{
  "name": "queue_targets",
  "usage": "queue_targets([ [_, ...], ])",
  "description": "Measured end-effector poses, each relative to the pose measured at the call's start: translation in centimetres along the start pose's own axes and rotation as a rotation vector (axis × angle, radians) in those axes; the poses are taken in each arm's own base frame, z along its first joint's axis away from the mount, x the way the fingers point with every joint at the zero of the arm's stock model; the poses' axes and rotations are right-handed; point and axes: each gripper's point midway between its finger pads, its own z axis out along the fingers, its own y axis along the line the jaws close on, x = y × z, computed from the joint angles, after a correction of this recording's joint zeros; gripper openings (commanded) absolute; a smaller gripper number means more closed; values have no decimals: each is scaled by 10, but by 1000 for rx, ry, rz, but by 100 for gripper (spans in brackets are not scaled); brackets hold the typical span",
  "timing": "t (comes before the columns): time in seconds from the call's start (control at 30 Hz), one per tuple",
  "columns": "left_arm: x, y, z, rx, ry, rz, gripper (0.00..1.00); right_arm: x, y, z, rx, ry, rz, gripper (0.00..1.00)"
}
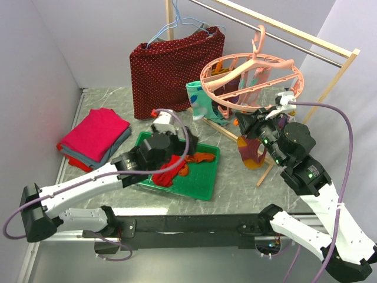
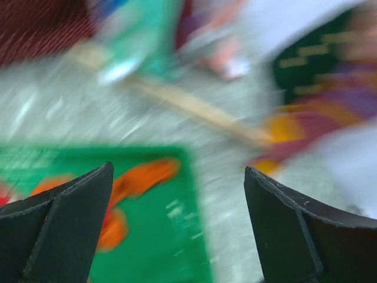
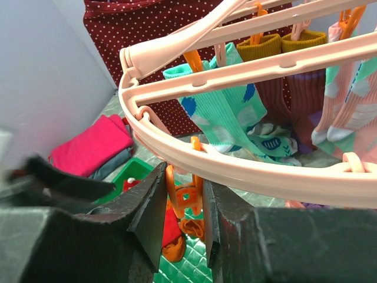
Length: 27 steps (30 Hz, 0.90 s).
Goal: Clip the socks to the hanger
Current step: Open the clamp at the hanger.
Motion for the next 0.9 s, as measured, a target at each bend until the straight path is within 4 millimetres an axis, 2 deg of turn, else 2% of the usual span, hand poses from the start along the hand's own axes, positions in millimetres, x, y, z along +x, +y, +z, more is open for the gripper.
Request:
queue_targets([
  [0.07, 20, 42, 6, -123, 58, -53, 96, 0, 0, 0, 0, 0, 0, 0],
  [0.13, 44, 95, 7, -276, 115, -116, 98, 0, 0, 0, 0, -1, 0, 0],
  [0.23, 69, 165, -2, -487, 166, -193, 99, 0, 0, 0, 0, -1, -1, 0],
  [0.33, 73, 202, -9, -604, 171, -224, 94, 0, 0, 0, 1, -2, -1, 0],
  [0.43, 75, 224, -5, -667, 174, -223, 86, -1, 0, 0, 1, -2, -1, 0],
  [0.47, 78, 232, -3, -693, 188, -215, 81, 0, 0, 0, 1, -2, -1, 0],
  [0.6, 93, 260, 6, -777, 249, -183, 73, 0, 0, 0, 1, -2, -5, 0],
  [0.73, 102, 273, 13, -815, 287, -164, 65, 0, -1, 0, 1, -2, -8, 0],
  [0.9, 109, 279, 22, -834, 310, -154, 56, 0, -1, 0, 2, -2, -9, 0],
])
